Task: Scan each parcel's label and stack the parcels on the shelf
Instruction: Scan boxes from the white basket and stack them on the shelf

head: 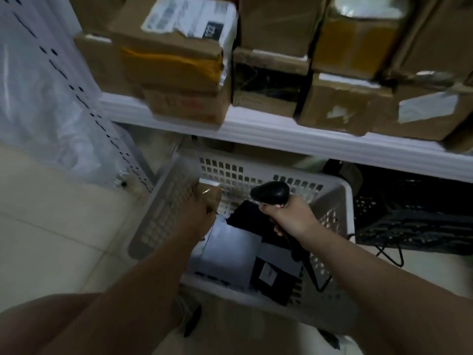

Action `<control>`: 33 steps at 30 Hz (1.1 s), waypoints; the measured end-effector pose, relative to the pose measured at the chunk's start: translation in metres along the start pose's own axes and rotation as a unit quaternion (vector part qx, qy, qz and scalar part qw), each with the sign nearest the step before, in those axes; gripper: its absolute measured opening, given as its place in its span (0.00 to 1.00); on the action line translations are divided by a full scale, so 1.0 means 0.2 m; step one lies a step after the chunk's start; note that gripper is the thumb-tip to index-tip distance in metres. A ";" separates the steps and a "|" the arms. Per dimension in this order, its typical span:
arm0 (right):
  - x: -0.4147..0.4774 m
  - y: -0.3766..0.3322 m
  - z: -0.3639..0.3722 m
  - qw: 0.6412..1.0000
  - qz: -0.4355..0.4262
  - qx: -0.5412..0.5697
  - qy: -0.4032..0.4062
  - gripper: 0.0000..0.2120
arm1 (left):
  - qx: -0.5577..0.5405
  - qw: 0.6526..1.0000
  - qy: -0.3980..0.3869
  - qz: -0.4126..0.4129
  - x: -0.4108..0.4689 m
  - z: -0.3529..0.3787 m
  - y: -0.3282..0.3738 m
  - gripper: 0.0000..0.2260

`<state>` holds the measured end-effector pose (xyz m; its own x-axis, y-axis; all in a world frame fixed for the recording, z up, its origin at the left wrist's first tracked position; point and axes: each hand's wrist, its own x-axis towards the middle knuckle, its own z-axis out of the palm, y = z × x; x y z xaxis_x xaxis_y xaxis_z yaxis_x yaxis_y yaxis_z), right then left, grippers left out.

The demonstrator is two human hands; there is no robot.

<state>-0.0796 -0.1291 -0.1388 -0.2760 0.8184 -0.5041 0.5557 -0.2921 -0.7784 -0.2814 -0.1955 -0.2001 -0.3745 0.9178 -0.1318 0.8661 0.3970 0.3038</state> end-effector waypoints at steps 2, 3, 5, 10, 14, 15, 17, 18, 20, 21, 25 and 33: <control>0.10 0.04 0.07 1.000 0.011 -0.009 0.010 0.15 | -0.006 0.999 0.012 -0.030 0.08 0.13 -0.06 0.16; 0.14 0.06 0.10 1.000 0.020 -0.016 0.008 0.16 | 0.004 0.999 0.028 -0.037 0.12 0.20 -0.10 0.20; 0.21 0.08 0.15 0.999 0.041 -0.026 -0.003 0.16 | -0.043 0.992 -0.027 -0.117 0.21 0.27 -0.13 0.27; 0.38 0.11 0.21 0.997 0.072 -0.023 -0.025 0.14 | -0.068 0.982 -0.027 -0.173 0.45 0.44 -0.19 0.43; 0.46 0.15 0.25 0.996 0.087 0.000 -0.029 0.12 | -0.080 0.975 -0.038 -0.202 0.55 0.56 -0.19 0.52; 0.48 0.16 0.26 0.996 0.089 0.004 -0.030 0.11 | -0.095 0.971 -0.036 -0.215 0.57 0.59 -0.20 0.53; 0.50 0.18 0.27 0.995 0.093 0.003 -0.038 0.10 | -0.105 0.967 -0.037 -0.231 0.59 0.62 -0.21 0.53; 0.51 0.19 0.27 0.995 0.094 0.003 -0.042 0.10 | -0.103 0.966 -0.039 -0.236 0.60 0.62 -0.21 0.52; 0.52 0.20 0.25 0.995 0.092 0.010 -0.042 0.10 | -0.115 0.961 -0.036 -0.248 0.61 0.60 -0.20 0.50; 0.52 0.20 0.24 0.995 0.091 0.014 -0.040 0.10 | -0.121 0.959 -0.032 -0.255 0.61 0.59 -0.20 0.50; 0.46 0.19 0.20 0.995 0.094 0.027 -0.035 0.08 | -0.105 0.962 -0.035 -0.250 0.51 0.49 -0.13 0.50; 0.12 -0.07 0.04 0.996 0.032 0.042 -0.078 0.05 | -0.139 0.982 -0.009 -0.127 0.09 0.11 0.02 0.47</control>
<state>-0.1000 -0.1092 -0.1435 -0.3633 0.7121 -0.6009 0.5110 -0.3870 -0.7675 -0.2773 -0.1767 -0.2222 -0.5582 0.7902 -0.2528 0.6210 0.6000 0.5044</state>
